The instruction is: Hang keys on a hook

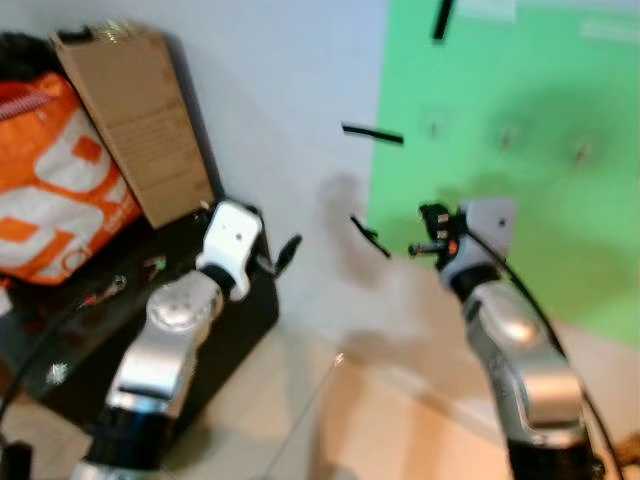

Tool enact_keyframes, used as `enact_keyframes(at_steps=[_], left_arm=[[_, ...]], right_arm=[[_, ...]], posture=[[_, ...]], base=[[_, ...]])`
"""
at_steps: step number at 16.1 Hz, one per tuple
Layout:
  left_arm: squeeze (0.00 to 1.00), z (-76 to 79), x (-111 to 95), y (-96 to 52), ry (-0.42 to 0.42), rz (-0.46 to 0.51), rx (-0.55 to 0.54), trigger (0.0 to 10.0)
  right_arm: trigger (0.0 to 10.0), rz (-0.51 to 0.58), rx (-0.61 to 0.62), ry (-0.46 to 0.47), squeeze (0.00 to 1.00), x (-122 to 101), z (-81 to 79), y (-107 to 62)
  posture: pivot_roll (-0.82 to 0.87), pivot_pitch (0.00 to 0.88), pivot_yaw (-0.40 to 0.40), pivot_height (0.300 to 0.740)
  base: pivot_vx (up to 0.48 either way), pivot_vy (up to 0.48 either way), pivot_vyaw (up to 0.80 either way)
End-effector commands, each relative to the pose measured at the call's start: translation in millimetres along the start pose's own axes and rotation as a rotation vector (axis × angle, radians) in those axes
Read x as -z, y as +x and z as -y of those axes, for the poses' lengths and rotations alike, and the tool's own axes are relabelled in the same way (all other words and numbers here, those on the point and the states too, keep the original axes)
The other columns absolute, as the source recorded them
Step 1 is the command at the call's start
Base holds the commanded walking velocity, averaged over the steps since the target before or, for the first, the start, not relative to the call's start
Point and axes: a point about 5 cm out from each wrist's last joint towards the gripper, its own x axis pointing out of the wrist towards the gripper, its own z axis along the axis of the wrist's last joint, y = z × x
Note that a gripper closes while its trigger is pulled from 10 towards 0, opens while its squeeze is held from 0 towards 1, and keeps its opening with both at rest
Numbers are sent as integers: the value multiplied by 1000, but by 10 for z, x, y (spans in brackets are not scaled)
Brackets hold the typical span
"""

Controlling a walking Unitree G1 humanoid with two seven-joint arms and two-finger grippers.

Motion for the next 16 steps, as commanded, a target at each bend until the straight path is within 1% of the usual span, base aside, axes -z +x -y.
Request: enact_keyframes(at_steps=[1, 5, 10, 12, 13, 14, 16], left_arm=[[0, -72, -26, -8, 12, 0, -25, 10000], [0, -78, -19, -28, 16, -3, -31, 10000], [0, -42, -16, -39, 34, -9, 19, 10000], [0, -8, -17, -44, 33, -7, 51, 10000], [0, 28, -13, -51, 35, -13, 90, 10000], [0, 61, -9, -64, 49, -20, 133, 10000], [0, 77, -19, -73, 74, -27, 187, 10000]], right_arm=[[10000, -2, -26, 0, 0, -1, -49, 24], [10000, -5, -41, -4, 0, 4, -63, 31], [10000, 29, -51, -8, 0, -61, -56, 14], [10000, 37, -58, -8, 0, -81, -47, -7], [10000, 41, -65, -13, 0, -92, -44, -12], [10000, 42, -69, -15, 0, -102, -39, -11], [10000, 49, -78, -14, 0, -142, -47, 3]], posture=[[-116, 0, 53, 740], [-106, 0, 44, 740], [-111, 0, 49, 740], [-116, 0, 53, 740], [-117, 0, 53, 740], [-114, 0, 51, 740], [-106, 0, 44, 740]], base=[[311, 0, 0], [316, 0, 0], [307, 0, 0], [0, 0, 0], [0, 0, 0], [0, 0, 0], [0, 0, 0]])
